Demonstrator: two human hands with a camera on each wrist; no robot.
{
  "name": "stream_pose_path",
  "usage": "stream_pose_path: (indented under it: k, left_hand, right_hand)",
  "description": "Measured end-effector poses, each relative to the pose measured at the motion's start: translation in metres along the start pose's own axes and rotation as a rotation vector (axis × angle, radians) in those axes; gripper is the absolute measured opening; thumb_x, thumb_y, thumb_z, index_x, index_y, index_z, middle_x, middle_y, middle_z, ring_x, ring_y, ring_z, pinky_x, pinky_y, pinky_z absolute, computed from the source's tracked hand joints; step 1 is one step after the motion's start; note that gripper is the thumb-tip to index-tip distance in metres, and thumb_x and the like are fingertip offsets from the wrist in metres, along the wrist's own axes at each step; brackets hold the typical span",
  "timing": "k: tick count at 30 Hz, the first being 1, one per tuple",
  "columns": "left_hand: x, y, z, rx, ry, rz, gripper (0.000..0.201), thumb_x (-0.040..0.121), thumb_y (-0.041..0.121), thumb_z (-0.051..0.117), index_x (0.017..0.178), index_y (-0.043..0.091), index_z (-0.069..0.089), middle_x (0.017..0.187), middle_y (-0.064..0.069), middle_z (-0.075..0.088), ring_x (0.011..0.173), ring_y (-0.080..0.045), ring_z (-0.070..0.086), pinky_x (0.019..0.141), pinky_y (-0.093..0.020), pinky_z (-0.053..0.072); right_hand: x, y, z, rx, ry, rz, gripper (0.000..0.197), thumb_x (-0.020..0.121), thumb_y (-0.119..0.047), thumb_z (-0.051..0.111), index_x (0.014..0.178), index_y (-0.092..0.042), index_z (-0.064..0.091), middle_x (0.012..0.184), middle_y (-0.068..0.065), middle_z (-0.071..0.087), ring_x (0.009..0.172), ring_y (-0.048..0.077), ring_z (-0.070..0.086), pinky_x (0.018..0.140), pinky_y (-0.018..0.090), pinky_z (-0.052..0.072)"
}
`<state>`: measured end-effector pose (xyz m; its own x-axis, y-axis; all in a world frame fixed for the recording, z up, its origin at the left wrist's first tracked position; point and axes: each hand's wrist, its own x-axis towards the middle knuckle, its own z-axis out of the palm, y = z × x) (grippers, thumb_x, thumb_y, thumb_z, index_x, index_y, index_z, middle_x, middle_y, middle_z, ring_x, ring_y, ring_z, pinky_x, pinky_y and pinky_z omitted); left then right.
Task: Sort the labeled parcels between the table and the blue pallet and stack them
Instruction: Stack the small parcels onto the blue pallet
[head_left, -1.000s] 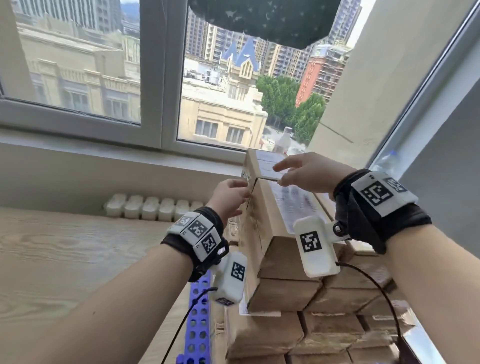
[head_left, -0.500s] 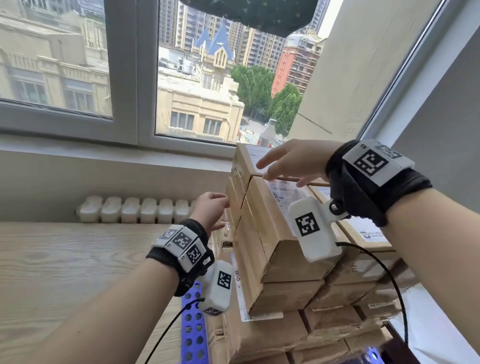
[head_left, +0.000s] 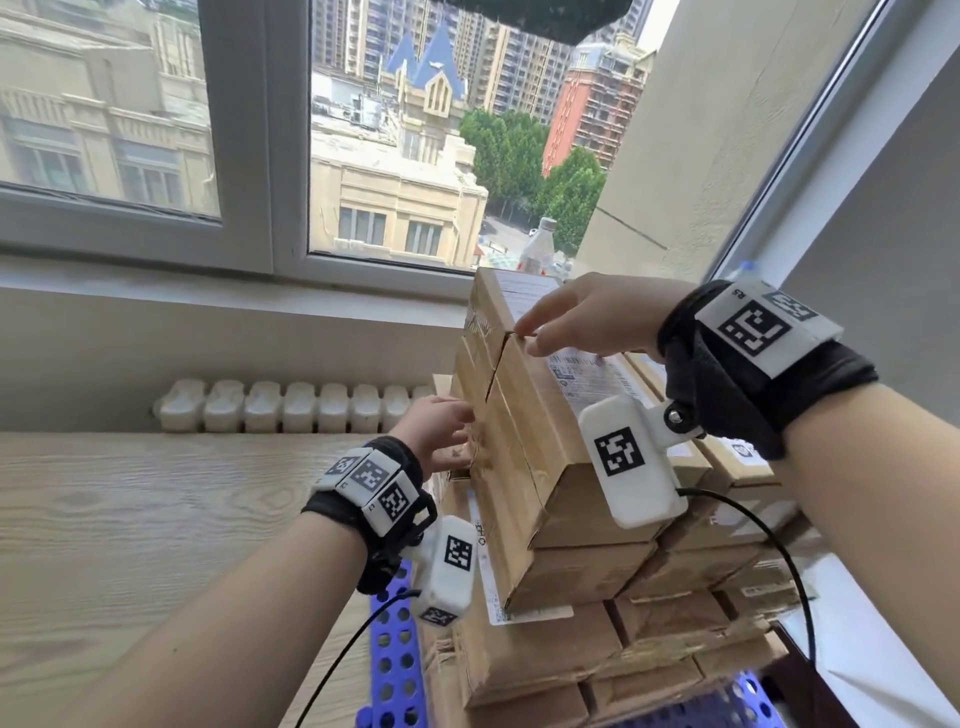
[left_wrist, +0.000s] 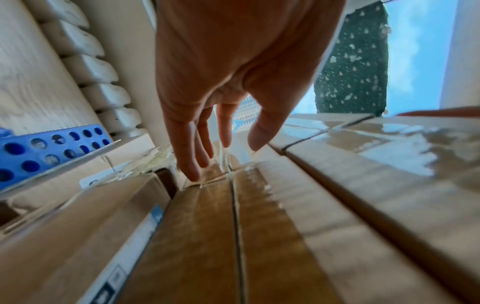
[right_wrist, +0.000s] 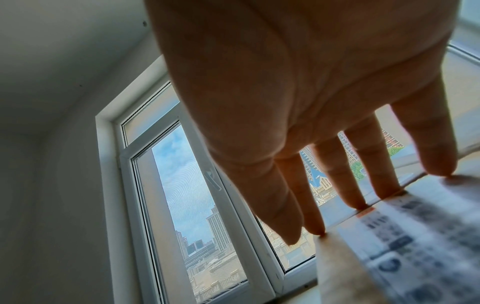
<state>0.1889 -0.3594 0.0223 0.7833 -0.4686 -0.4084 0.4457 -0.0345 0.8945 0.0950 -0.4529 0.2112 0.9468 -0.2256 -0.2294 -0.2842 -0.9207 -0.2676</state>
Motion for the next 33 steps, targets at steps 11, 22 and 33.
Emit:
stream_pose_path:
  k: [11, 22, 33]
  left_hand:
    - [-0.007, -0.023, -0.004, 0.053, 0.052, -0.164, 0.036, 0.097, 0.023, 0.049, 0.131, 0.012, 0.046, 0.138, -0.015, 0.043, 0.118, -0.027, 0.048, 0.092, -0.048, 0.045]
    - [0.003, -0.03, -0.011, -0.036, 0.055, -0.184, 0.043, 0.098, 0.022, 0.047, 0.139, 0.011, 0.042, 0.135, -0.018, 0.044, 0.116, -0.028, 0.048, 0.094, -0.052, 0.045]
    - [0.02, -0.078, -0.024, 0.087, 0.087, -0.337, 0.056, 0.099, 0.032, 0.045, 0.148, 0.008, 0.029, 0.142, -0.022, 0.04, 0.122, -0.036, 0.048, 0.092, -0.046, 0.045]
  right_hand:
    - [0.001, 0.004, 0.002, 0.019, 0.009, -0.01, 0.028, 0.089, -0.031, 0.062, 0.116, -0.036, 0.065, 0.117, -0.007, 0.059, 0.111, 0.017, 0.052, 0.09, 0.032, 0.046]
    - [0.001, 0.006, 0.004, 0.022, 0.023, -0.01, 0.028, 0.089, -0.032, 0.062, 0.117, -0.036, 0.064, 0.114, -0.007, 0.058, 0.109, 0.016, 0.051, 0.085, 0.03, 0.042]
    - [0.0, 0.006, 0.005, 0.018, 0.035, -0.012, 0.029, 0.09, -0.031, 0.061, 0.118, -0.037, 0.064, 0.109, -0.009, 0.055, 0.097, 0.012, 0.05, 0.074, 0.026, 0.039]
